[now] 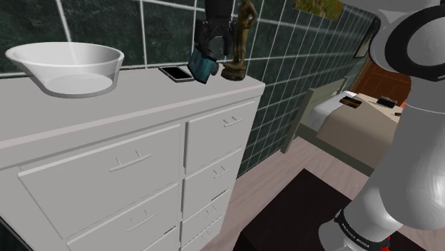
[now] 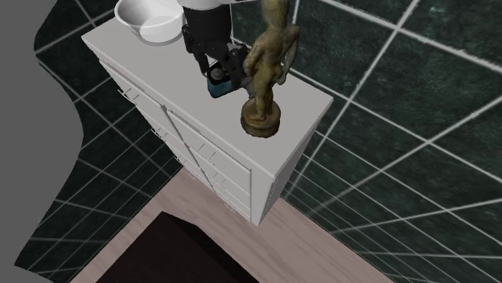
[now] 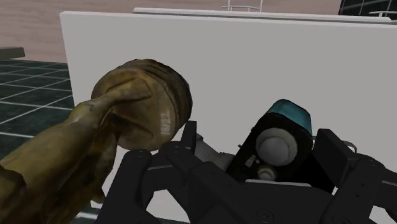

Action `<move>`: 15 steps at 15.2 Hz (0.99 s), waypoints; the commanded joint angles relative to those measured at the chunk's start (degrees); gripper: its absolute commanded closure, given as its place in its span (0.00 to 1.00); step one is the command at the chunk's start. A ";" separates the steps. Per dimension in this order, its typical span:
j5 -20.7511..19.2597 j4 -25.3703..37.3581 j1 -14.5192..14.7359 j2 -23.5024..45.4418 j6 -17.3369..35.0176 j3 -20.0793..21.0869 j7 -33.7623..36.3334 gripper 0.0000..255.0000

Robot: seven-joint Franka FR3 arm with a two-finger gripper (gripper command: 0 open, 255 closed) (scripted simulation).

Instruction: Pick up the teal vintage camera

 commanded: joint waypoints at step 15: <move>0.48 -6.53 -0.50 -1.96 4.65 -0.02 0.20 1.00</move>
